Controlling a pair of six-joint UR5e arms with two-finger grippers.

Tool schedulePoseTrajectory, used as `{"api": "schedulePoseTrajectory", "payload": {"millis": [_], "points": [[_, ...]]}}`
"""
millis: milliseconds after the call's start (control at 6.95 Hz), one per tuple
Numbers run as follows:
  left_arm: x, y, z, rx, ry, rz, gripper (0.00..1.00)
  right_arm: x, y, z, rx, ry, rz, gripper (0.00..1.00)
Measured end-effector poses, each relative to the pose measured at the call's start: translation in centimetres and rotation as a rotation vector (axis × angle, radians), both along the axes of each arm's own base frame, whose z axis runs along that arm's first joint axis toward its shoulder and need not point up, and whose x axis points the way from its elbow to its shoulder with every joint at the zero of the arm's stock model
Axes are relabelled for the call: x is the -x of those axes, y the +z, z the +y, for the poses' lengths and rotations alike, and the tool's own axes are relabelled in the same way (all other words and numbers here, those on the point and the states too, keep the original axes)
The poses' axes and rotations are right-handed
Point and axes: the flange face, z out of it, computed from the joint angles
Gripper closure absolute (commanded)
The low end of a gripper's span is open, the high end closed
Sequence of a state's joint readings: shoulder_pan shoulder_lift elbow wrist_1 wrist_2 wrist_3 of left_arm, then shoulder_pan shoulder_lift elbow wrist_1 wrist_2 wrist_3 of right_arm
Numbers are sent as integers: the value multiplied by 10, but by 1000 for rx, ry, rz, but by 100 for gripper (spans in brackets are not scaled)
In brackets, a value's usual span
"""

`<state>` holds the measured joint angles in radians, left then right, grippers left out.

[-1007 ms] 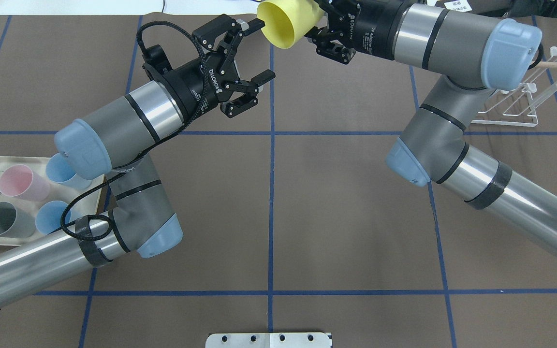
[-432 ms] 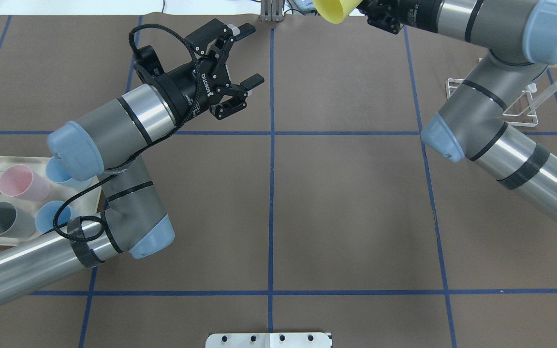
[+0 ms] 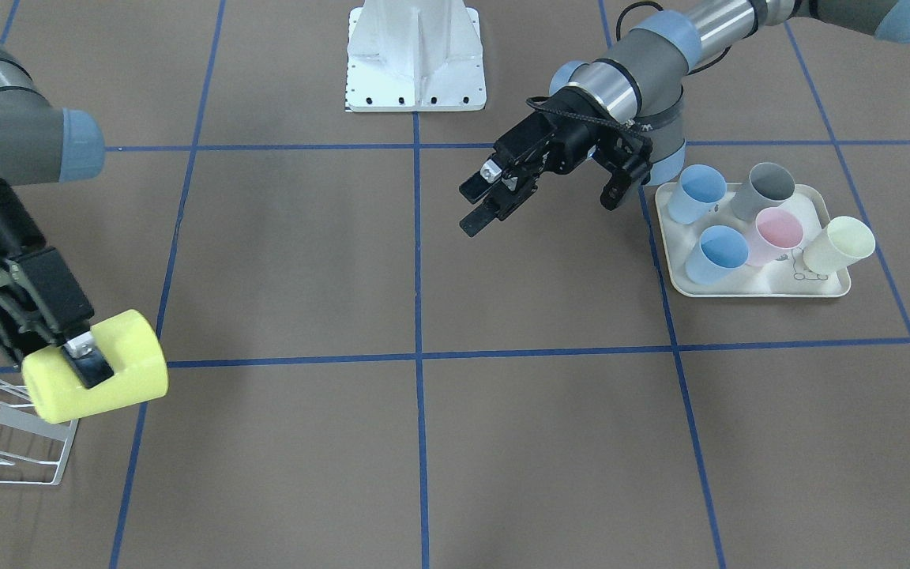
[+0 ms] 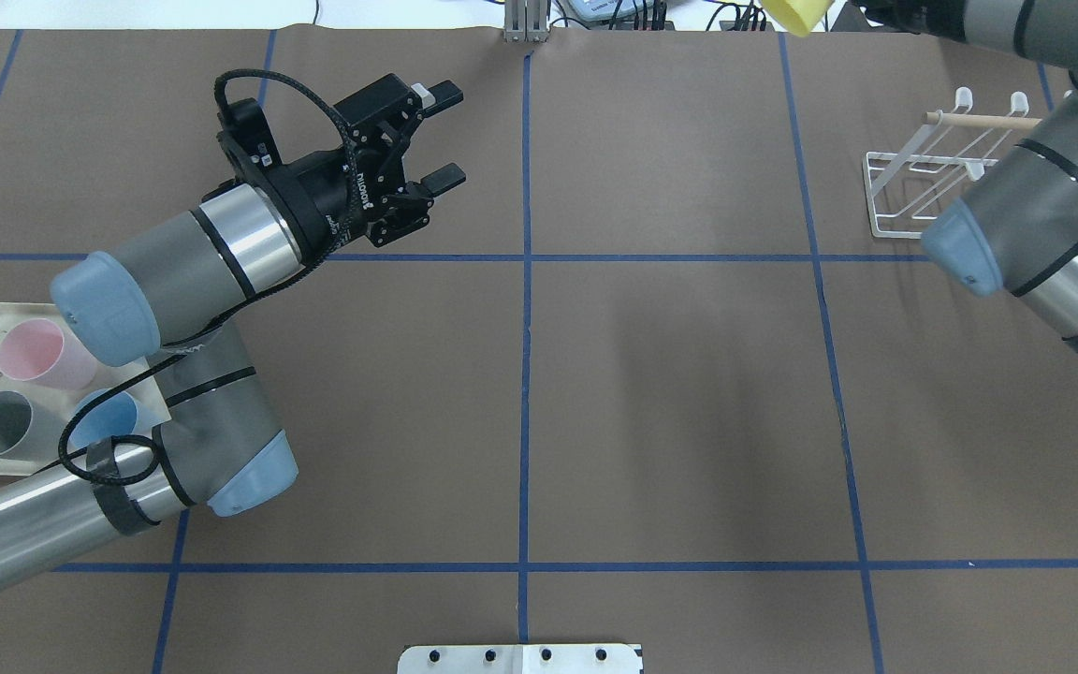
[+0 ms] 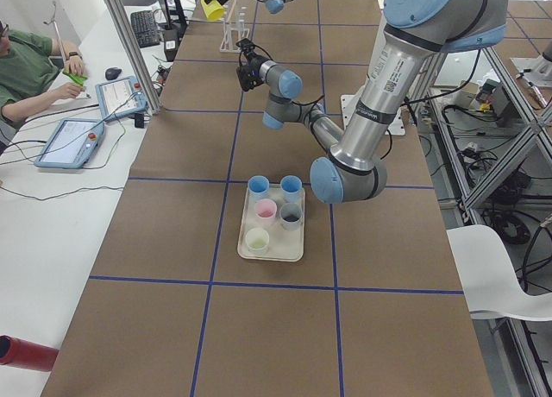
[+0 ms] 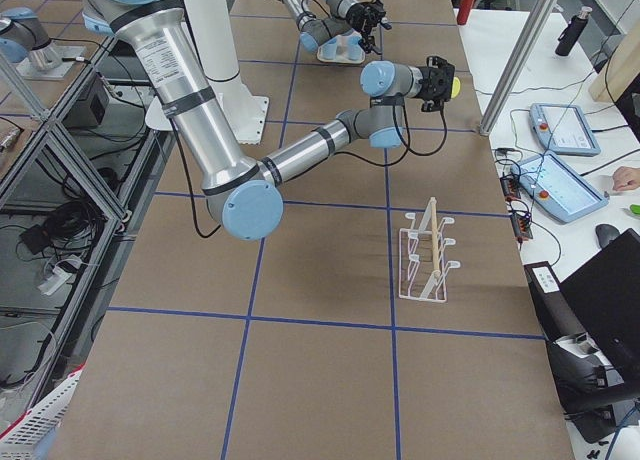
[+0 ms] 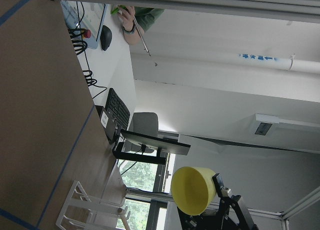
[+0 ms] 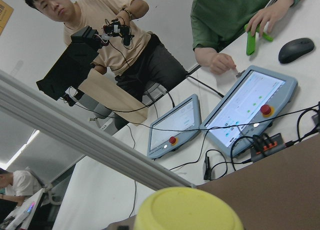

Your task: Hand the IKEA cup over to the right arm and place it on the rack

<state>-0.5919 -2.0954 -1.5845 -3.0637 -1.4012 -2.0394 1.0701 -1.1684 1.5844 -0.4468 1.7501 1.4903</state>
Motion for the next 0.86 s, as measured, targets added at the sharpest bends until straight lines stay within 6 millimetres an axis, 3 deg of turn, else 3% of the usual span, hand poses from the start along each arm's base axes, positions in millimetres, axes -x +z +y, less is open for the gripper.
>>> {"api": "schedulePoseTrajectory", "payload": {"millis": [288,575,863], "points": [[23,-18,17,-26,-42,-206,0,-53,58,0,-9,109,206,100],[52,-36,39,-10,-36,-444,0,-80,93,-13,9,233,494,100],[82,-17,56,-7,-40,-648,0,-99,133,-26,35,312,804,100]]}}
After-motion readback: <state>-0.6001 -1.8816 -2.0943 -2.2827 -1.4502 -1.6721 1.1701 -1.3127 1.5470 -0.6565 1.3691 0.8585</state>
